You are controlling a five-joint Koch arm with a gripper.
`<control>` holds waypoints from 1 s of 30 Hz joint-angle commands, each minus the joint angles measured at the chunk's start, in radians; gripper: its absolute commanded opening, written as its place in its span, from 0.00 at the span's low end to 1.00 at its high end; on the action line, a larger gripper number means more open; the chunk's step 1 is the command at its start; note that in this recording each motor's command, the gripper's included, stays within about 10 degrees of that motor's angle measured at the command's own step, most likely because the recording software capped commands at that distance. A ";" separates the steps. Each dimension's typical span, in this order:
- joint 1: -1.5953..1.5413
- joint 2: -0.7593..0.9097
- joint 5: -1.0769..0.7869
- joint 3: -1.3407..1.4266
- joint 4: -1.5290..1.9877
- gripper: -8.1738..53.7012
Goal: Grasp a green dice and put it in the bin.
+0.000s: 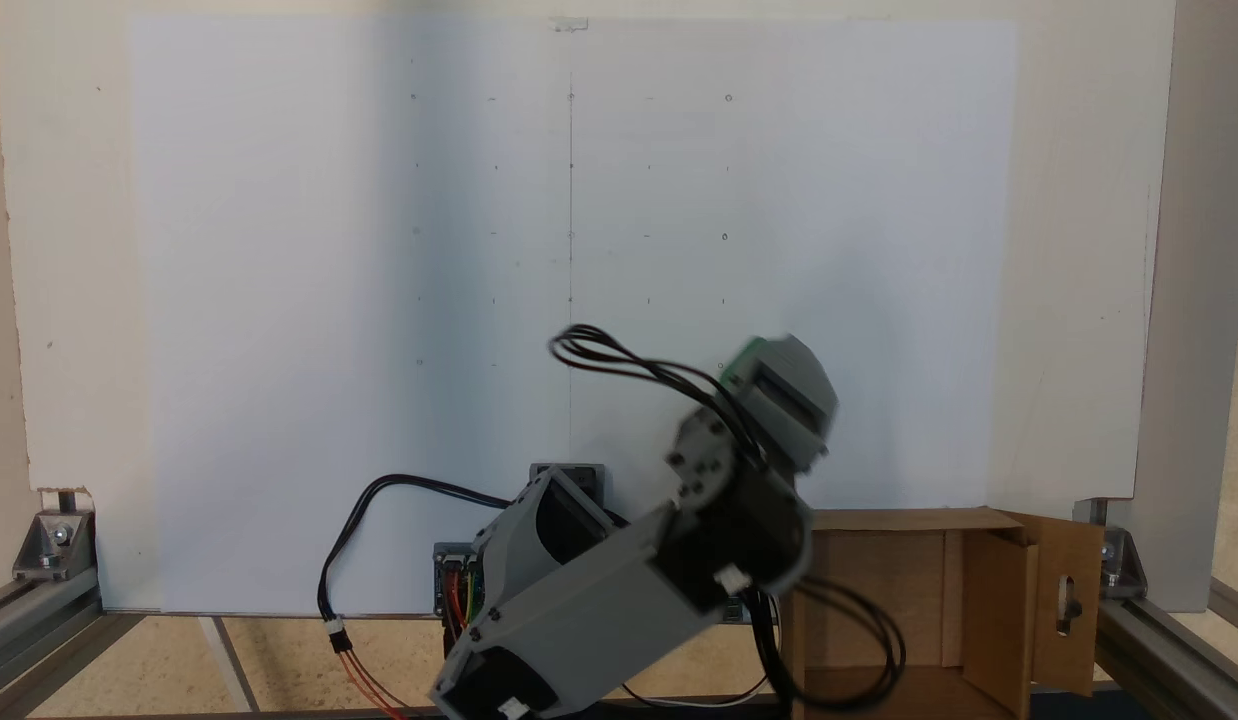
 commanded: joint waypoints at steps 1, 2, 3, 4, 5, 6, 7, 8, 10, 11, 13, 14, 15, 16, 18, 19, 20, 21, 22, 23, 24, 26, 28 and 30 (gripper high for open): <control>0.137 0.028 0.026 -0.072 0.041 0.32; 0.190 0.026 0.012 -0.086 0.041 0.32; 0.252 0.026 0.005 -0.101 0.041 0.32; 0.353 0.025 -0.018 -0.117 0.038 0.32; 0.398 0.018 -0.029 -0.123 0.035 0.32; 0.465 0.008 -0.040 -0.129 0.023 0.32; 0.523 -0.006 -0.041 -0.138 0.009 0.32; 0.578 -0.009 -0.044 -0.140 -0.017 0.32; 0.676 -0.028 -0.046 -0.140 -0.063 0.32; 0.718 -0.038 -0.046 -0.140 -0.087 0.32; 0.778 -0.074 -0.048 -0.140 -0.143 0.32; 0.805 -0.095 -0.049 -0.140 -0.170 0.32; 0.831 -0.120 -0.054 -0.140 -0.204 0.32; 0.856 -0.144 -0.066 -0.140 -0.232 0.32; 0.896 -0.192 -0.077 -0.140 -0.284 0.32; 0.911 -0.219 -0.089 -0.140 -0.305 0.32; 0.927 -0.245 -0.100 -0.140 -0.327 0.32; 0.936 -0.275 -0.103 -0.140 -0.348 0.32; 0.942 -0.304 -0.112 -0.140 -0.365 0.32; 0.950 -0.328 -0.129 -0.140 -0.377 0.32; 0.956 -0.356 -0.141 -0.140 -0.382 0.32; 0.962 -0.397 -0.153 -0.140 -0.382 0.32; 0.963 -0.436 -0.181 -0.140 -0.380 0.32; 0.965 -0.456 -0.230 -0.138 -0.382 0.32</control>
